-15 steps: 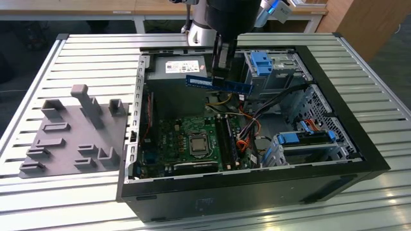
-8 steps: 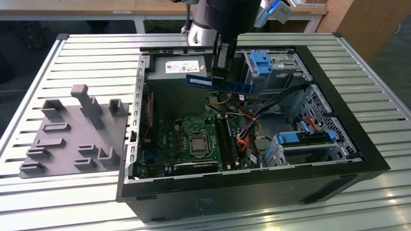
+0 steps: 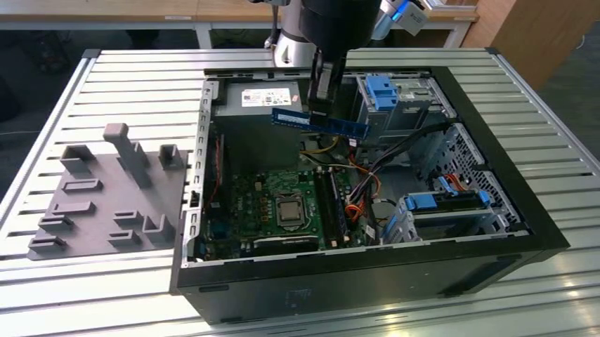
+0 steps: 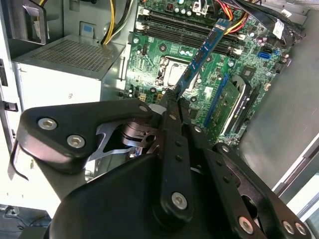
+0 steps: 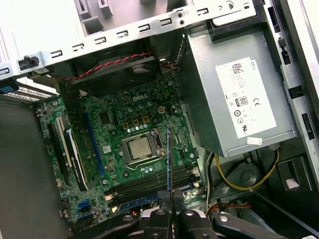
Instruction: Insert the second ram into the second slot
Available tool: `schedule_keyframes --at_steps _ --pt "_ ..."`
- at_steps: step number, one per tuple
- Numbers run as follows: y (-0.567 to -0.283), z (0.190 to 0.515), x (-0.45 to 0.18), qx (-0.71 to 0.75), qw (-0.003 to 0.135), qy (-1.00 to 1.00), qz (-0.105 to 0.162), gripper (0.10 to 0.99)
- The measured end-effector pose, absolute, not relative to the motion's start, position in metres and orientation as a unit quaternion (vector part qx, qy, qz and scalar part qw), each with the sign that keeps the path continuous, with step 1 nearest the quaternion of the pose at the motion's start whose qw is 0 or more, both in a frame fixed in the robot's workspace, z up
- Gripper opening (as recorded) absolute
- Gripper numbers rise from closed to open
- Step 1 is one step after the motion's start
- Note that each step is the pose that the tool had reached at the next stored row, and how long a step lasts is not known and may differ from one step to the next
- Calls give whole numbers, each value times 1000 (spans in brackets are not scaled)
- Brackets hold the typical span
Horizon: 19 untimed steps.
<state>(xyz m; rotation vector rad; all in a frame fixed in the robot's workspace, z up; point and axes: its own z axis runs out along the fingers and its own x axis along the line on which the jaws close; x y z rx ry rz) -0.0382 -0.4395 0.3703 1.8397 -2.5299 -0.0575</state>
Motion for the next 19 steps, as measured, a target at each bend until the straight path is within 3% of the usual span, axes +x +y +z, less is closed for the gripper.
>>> schedule_keyframes --at_steps 19 --pt "-440 370 -38 582 6 -813 -18 137"
